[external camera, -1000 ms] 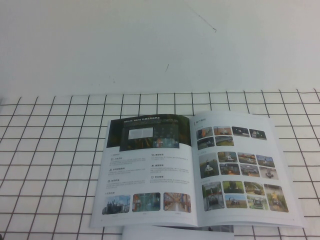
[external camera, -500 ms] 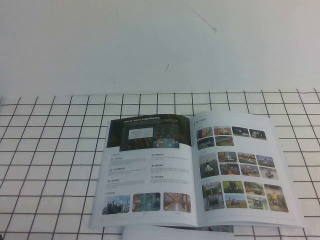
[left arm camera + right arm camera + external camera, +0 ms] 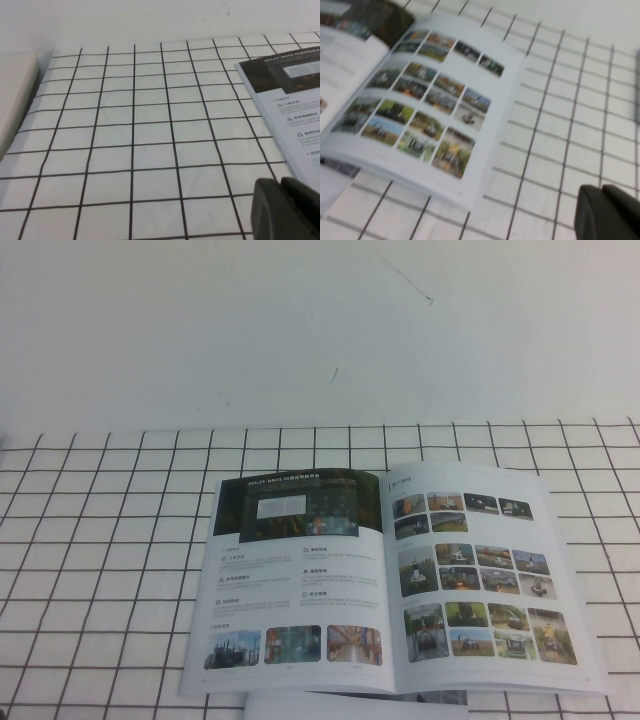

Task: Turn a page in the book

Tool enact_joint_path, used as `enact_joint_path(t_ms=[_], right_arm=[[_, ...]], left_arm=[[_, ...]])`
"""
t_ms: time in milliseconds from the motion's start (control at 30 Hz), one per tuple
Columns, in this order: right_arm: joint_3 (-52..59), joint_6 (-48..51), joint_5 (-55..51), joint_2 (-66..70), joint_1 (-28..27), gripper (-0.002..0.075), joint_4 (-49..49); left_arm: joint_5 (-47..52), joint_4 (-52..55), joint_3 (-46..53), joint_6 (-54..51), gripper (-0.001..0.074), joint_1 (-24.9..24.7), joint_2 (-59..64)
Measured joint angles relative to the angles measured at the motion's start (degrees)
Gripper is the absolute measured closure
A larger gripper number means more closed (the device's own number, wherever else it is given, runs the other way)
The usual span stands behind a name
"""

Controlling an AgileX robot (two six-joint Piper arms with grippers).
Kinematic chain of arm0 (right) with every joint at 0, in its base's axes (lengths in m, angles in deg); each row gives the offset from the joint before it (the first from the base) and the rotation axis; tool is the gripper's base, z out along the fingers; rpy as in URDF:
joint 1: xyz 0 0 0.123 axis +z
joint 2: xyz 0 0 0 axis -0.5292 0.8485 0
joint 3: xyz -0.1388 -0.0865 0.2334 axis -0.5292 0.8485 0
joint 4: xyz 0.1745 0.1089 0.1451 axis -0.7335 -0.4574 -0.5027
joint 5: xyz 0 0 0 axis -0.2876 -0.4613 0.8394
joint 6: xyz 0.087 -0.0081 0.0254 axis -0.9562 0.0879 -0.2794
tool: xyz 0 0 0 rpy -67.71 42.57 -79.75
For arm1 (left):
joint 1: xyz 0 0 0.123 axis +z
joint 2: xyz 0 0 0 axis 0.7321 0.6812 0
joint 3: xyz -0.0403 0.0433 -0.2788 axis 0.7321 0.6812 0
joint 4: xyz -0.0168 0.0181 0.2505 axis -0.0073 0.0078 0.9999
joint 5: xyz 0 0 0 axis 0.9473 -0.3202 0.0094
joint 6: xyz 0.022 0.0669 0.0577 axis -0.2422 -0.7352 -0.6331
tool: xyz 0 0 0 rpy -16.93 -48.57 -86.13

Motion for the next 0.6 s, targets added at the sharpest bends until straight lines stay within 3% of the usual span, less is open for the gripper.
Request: enact_joint_path(t_ms=[367,600], right_arm=[[7.37,-0.13,9.20,-15.01,-13.62,0.0727,-1.87],[16.04,-0.13,15.96,-15.24,-15.70,0.0728,-1.96]], left_arm=[[0.47,-0.04,0.00,0.00,0.0737,0.00,0.00],[0.47,-0.04,-0.06,0.00,0.0737,0.00,0.00]])
